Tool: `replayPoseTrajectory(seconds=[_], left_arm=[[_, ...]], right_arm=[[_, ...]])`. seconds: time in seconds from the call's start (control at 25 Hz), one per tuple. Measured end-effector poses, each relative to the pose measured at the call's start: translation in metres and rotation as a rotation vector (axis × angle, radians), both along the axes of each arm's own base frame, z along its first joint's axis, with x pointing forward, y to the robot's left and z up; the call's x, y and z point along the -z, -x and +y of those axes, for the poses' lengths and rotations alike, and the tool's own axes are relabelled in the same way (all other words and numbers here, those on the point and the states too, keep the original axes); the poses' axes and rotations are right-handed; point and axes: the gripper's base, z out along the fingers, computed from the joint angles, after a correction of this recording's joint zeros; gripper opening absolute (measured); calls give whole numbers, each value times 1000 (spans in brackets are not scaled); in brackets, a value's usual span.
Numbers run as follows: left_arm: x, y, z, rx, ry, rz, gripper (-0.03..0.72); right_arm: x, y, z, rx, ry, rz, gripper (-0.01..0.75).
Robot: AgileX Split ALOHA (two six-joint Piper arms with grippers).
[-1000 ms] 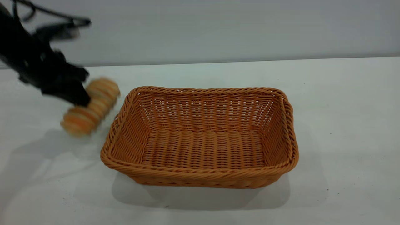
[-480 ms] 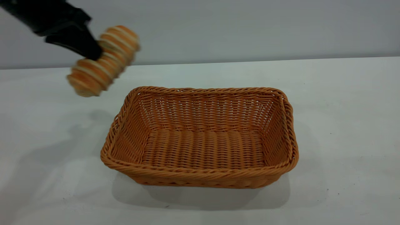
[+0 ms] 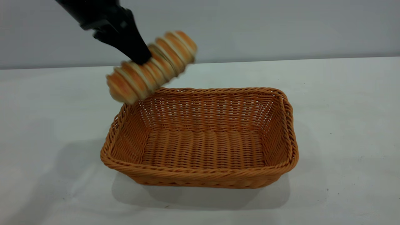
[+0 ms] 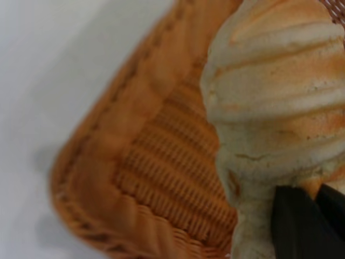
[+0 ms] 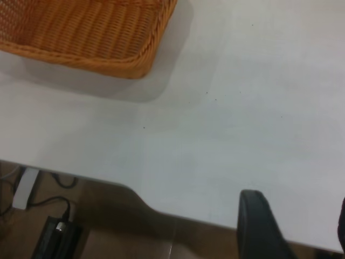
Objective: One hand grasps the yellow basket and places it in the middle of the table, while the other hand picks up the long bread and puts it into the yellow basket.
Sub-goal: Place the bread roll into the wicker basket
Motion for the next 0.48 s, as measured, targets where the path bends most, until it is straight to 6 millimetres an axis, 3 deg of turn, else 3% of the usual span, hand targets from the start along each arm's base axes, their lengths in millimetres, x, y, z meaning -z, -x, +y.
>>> replayPoseTrajectory(seconds=[0.2, 0.48], left_arm=[[21, -4, -29, 142, -83, 86, 46], [35, -10, -58, 223, -204, 127, 46]], right_arm=[[0, 0, 0, 0, 0, 0, 344], [0, 0, 0, 0, 0, 0, 344]])
